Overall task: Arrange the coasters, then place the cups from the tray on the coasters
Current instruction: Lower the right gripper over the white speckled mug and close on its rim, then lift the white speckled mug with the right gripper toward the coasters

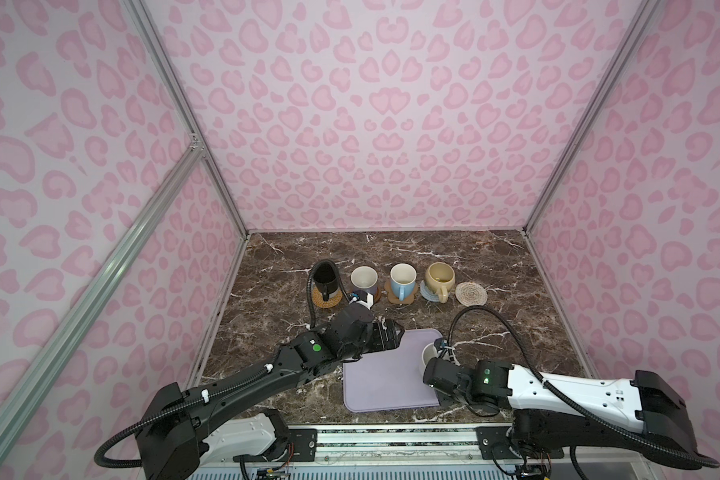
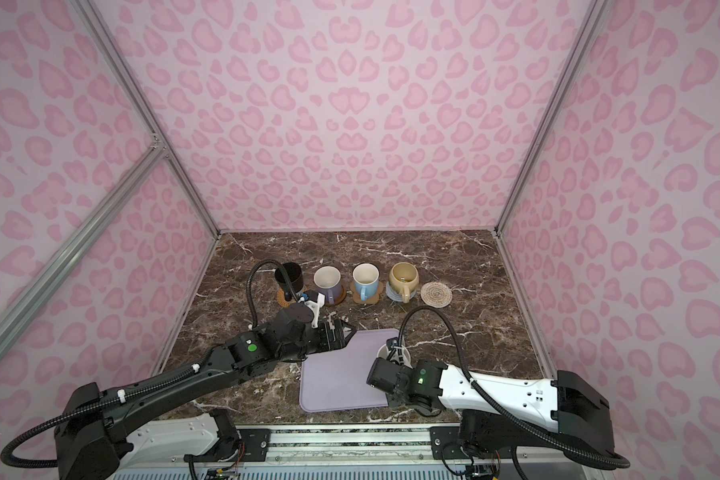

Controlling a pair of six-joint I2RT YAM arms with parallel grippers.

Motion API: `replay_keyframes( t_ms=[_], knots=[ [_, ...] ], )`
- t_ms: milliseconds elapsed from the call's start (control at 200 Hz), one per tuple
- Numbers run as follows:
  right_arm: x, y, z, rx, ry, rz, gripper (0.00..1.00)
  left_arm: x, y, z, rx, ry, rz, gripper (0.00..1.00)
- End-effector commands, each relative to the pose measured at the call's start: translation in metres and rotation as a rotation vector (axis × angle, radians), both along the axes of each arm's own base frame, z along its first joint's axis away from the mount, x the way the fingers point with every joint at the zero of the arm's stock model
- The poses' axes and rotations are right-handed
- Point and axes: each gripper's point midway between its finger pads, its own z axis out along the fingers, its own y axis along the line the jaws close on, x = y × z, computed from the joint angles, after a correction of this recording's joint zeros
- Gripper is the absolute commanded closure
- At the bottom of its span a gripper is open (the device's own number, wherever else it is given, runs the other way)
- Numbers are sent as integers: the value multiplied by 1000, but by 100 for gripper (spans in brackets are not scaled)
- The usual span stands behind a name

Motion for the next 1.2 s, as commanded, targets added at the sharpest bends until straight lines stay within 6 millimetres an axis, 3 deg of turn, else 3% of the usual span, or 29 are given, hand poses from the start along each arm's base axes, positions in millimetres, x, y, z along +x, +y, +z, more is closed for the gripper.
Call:
replay_keyframes(
  t_ms=[0, 265, 1195],
  knots=[
    [6, 1, 2, -14, -29, 3, 84, 1, 3, -2, 7, -2, 17, 2],
    [9, 7, 5, -13, -38, 15, 100, 1, -3, -3, -17, 9, 4, 2],
    [44, 0, 49, -5, -183, -23, 100, 5, -10, 22, -81, -41, -5, 3]
  ],
)
